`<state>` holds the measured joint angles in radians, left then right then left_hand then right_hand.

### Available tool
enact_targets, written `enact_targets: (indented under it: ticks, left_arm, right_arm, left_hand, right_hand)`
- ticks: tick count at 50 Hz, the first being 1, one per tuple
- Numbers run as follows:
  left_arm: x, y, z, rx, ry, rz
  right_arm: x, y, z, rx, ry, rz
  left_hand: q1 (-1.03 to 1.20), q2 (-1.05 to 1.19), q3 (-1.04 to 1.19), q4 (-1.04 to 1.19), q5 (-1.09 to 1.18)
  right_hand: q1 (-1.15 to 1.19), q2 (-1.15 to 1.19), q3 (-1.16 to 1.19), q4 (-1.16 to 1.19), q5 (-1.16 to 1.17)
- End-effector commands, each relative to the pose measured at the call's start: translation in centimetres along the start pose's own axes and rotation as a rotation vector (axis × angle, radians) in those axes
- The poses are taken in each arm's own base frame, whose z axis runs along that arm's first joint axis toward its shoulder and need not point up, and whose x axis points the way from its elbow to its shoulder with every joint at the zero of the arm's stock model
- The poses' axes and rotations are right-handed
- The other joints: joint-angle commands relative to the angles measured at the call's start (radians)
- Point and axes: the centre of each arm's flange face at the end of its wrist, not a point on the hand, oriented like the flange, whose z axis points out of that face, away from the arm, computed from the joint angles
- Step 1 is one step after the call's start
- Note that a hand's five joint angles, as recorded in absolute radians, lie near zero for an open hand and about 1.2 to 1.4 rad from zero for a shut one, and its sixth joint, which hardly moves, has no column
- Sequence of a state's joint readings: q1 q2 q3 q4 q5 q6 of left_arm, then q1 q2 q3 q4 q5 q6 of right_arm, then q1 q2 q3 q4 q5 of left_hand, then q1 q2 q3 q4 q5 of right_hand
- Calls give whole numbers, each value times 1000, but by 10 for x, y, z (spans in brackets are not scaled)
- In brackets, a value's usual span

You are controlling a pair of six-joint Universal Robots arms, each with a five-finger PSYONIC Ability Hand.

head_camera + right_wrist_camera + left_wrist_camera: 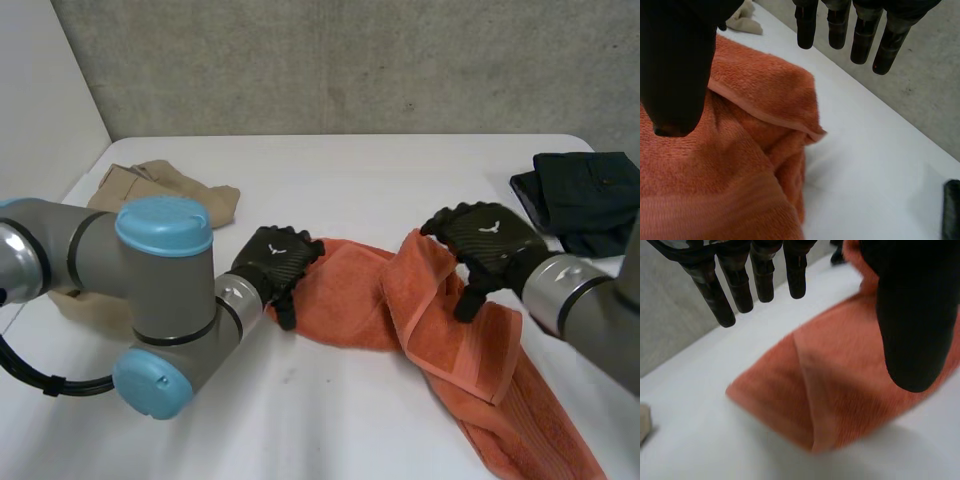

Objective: Fold the laundry.

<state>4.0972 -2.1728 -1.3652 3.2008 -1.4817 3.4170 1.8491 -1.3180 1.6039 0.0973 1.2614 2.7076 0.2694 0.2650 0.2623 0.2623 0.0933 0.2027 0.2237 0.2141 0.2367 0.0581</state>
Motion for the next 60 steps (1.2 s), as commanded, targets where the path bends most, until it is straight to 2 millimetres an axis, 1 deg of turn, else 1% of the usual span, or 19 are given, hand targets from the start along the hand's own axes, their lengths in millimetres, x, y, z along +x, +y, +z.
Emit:
enact_targets:
  ticks: [1,7,10,11,12,13,15,27,32,36,39,42,43,44,47,48,51,55,60]
  left_arm:
    - [-10,18,13,-76,-99,5]
    - [-11,22,17,-84,-92,3]
    - [-9,26,18,-93,-86,4]
    - [-8,28,19,-96,-80,4]
    - [-8,30,20,-101,-79,4]
    - [-7,30,20,-102,-77,4]
    - [-5,32,21,-104,-73,5]
    - [-2,34,31,-91,-70,13]
    - [-4,31,34,-75,-77,13]
    - [-13,10,41,24,-119,19]
    - [-21,-12,45,115,-150,24]
    - [-39,-57,46,285,-231,26]
    - [-50,-80,44,370,-283,28]
    - [-57,-92,42,409,-315,28]
    - [-85,-133,28,543,-426,24]
    - [-91,-140,24,568,-447,21]
    - [-97,-163,5,641,-474,21]
    - [-93,-157,-10,613,-466,20]
    - [-79,-128,-32,510,-427,24]
  right_arm:
    - [-24,22,18,37,-47,-11]
    - [-35,34,26,28,-74,-32]
    - [-38,39,28,13,-82,-62]
    - [-39,40,29,11,-82,-77]
    - [-39,40,29,10,-82,-77]
    - [-38,40,29,12,-77,-88]
    - [-35,39,30,16,-67,-86]
    - [-29,34,28,27,-41,-85]
    - [-27,28,26,46,-30,-91]
    - [-21,18,28,80,-14,-99]
    - [-3,-3,35,145,47,-116]
    - [24,-38,42,239,154,-128]
    - [31,-48,43,268,185,-126]
    - [44,-69,44,335,246,-118]
    - [56,-95,43,439,302,-106]
    - [63,-112,41,517,332,-100]
    - [72,-130,38,611,362,-84]
    - [77,-146,26,674,377,-73]
    - [71,-134,20,590,340,-60]
  left_hand:
    - [79,84,86,86,81]
    - [79,84,86,86,81]
    - [82,86,89,89,84]
    - [111,116,118,118,113]
    - [129,133,136,136,130]
    - [135,139,142,142,136]
    - [208,212,215,215,210]
    - [631,635,638,638,632]
    - [1065,1069,1072,1072,1066]
    - [1127,1131,1134,1134,1128]
    - [1127,1131,1134,1134,1128]
    - [1127,1131,1134,1134,1128]
    - [1127,1131,1134,1134,1128]
    - [1127,1131,1134,1134,1128]
    - [1127,1131,1134,1134,1128]
    - [1127,1131,1134,1134,1128]
    - [1127,1131,1134,1134,1128]
    - [1127,1131,1134,1134,1128]
    - [1127,1131,1134,1134,1128]
  right_hand:
    - [-28,-49,-40,-62,-58]
    - [84,63,73,50,54]
    - [348,327,337,314,318]
    - [582,561,570,548,552]
    - [584,563,573,550,554]
    - [1026,1005,1014,992,996]
    - [1192,1171,1181,1158,1162]
    - [1194,1173,1182,1160,1164]
    - [1194,1173,1182,1160,1164]
    - [1194,1173,1182,1160,1164]
    - [1194,1173,1182,1160,1164]
    - [1194,1173,1182,1160,1164]
    - [1194,1173,1182,1160,1164]
    - [1194,1173,1182,1160,1164]
    - [1194,1173,1182,1160,1164]
    - [1194,1173,1182,1160,1164]
    - [1194,1173,1182,1160,1164]
    - [1194,1173,1182,1160,1164]
    - [1194,1173,1182,1160,1164]
